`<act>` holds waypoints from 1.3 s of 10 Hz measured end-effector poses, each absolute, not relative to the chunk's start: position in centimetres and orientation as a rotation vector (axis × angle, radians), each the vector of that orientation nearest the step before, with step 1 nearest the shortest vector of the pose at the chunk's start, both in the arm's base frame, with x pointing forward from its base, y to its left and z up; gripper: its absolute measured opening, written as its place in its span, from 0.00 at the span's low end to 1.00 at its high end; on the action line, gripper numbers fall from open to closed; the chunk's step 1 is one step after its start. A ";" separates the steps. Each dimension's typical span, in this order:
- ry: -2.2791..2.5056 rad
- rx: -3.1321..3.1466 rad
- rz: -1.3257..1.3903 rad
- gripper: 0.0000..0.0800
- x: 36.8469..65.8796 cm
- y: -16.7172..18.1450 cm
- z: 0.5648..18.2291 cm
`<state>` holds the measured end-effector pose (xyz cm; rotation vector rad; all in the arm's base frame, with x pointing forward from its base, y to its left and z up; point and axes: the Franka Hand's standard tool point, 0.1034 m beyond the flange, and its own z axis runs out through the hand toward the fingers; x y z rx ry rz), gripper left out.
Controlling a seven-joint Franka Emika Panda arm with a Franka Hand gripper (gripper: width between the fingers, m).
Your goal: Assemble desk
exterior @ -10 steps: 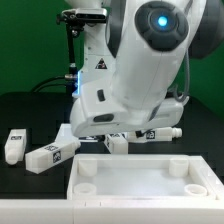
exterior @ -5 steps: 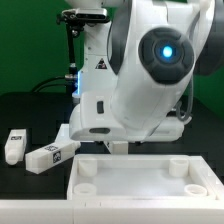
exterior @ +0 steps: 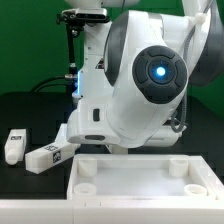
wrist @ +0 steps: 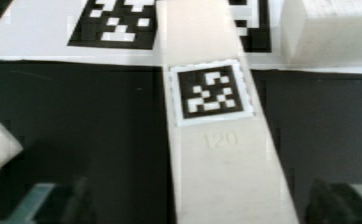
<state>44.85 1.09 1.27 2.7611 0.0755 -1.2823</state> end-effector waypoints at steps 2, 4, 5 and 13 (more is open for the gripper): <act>0.075 2.761 -1.283 0.53 44.8 1.1 1.3; 0.084 2.767 -1.279 0.36 45.1 1.1 1.8; 0.082 2.766 -1.292 0.36 45.9 1.2 3.4; 0.121 3.023 -0.590 0.36 53.3 4.2 10.9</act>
Offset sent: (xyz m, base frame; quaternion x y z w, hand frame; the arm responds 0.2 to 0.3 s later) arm 0.0000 0.0000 0.0000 0.0000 0.0650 0.0000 0.9979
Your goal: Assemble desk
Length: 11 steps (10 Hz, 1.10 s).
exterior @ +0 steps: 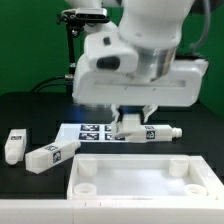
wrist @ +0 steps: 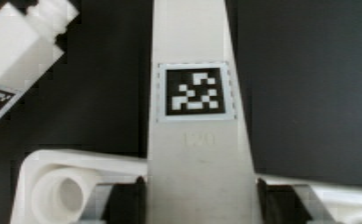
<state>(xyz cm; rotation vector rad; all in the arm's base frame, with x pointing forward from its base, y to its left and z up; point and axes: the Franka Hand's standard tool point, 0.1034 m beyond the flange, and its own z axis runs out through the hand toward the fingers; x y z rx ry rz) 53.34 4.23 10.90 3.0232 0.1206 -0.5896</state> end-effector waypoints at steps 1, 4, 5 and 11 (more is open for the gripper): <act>0.097 3.076 -0.484 0.36 55.9 5.2 12.7; 0.124 3.118 -0.123 0.36 57.9 5.4 13.9; 0.123 3.121 -0.069 0.36 58.0 5.3 13.8; 0.028 3.123 0.683 0.36 62.9 8.7 18.8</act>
Offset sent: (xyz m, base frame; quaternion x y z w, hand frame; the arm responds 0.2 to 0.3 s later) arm 0.0000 0.0000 0.0000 0.0000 0.1938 0.0000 0.9810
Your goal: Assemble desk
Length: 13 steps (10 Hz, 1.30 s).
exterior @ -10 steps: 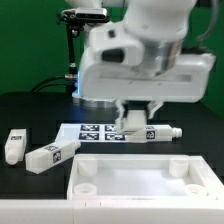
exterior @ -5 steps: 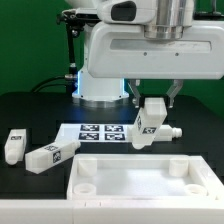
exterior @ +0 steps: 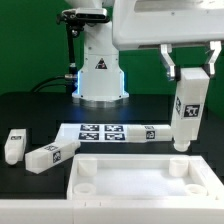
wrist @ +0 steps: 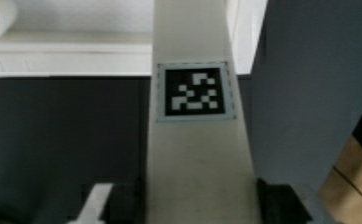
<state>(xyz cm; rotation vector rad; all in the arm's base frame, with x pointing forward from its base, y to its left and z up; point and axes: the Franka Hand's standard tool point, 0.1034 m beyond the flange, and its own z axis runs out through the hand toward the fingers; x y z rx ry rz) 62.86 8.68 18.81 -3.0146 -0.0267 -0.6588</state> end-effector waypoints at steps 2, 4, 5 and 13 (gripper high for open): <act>-0.027 -2.972 -0.872 0.36 63.1 8.5 18.9; -0.066 -2.963 -0.902 0.36 63.5 10.2 17.8; -0.083 -2.964 -0.916 0.36 64.0 10.3 17.3; -0.116 -2.985 -0.868 0.36 63.3 11.4 14.0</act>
Offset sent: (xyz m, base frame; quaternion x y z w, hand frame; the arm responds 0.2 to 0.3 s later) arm 0.0245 0.0157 -0.0076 -0.0713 0.0352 -0.0580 0.9951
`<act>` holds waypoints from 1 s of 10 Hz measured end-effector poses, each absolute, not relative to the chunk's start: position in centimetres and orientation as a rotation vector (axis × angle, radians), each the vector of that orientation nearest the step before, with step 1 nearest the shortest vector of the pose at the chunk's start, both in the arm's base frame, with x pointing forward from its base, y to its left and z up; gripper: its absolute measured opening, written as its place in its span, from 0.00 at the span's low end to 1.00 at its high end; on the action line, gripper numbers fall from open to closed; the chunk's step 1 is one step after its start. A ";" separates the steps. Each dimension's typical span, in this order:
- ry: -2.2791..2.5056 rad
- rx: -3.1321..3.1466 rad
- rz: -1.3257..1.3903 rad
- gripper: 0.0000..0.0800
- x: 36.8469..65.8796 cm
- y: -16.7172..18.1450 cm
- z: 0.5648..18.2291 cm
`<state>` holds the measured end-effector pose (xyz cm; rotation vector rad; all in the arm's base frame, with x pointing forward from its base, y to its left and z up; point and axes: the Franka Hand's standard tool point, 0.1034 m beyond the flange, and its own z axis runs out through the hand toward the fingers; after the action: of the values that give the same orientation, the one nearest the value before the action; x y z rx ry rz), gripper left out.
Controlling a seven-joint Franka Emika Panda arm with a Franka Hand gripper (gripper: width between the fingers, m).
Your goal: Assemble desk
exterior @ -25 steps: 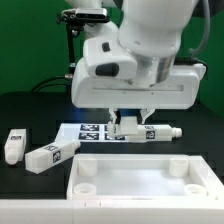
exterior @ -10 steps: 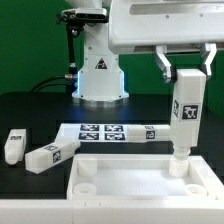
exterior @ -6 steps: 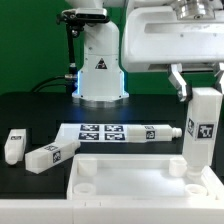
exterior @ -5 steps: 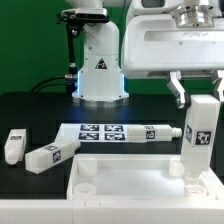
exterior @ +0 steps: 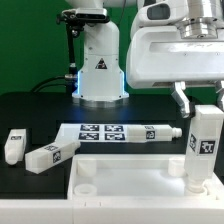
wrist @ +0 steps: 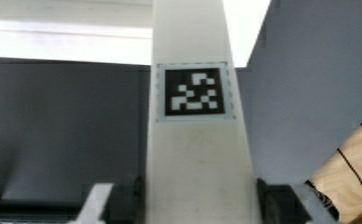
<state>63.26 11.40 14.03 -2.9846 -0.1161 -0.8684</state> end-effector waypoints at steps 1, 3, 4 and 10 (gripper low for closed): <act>-0.121 -2.987 -0.864 0.36 63.1 11.5 13.6; -0.125 -2.986 -0.883 0.36 63.0 11.5 13.0; -0.129 -2.976 -0.919 0.36 63.0 11.6 13.0; -0.144 -2.954 -1.006 0.69 62.7 11.7 13.0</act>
Offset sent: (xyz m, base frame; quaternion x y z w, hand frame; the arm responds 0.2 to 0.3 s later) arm -0.0099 0.0080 -0.0142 -0.0058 0.0162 0.0097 0.9998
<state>62.68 11.66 12.95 -2.9536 -0.1438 -1.0063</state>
